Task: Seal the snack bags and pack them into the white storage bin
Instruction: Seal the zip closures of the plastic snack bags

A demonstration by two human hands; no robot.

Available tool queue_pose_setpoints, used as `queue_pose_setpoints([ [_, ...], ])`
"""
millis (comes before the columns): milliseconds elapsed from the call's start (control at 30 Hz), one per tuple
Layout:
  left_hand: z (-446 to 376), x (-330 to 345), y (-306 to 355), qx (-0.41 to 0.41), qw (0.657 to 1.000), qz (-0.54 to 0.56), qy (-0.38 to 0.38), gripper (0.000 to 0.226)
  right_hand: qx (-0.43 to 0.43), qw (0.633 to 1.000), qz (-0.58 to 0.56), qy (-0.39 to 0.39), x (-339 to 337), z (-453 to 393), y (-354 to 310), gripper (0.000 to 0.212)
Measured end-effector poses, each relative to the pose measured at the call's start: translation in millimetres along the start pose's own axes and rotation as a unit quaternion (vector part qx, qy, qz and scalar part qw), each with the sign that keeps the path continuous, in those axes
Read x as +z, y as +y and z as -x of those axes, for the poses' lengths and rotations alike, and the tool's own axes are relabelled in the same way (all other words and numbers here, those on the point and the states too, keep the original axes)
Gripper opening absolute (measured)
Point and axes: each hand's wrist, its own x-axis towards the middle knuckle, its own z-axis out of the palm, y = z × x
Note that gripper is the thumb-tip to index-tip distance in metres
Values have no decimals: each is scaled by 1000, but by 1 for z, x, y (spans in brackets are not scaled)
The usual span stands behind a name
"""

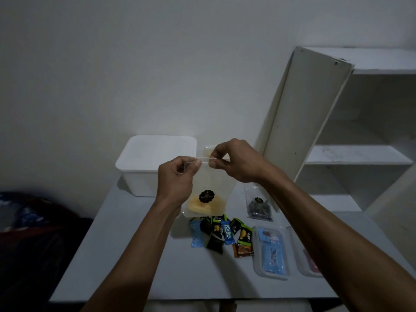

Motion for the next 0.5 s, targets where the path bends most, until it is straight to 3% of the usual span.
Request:
queue_pose_setpoints([
  [500,-12,-5,-2,-25,999,34,9,5,11,999,-44,15,-4,-1,11,9],
])
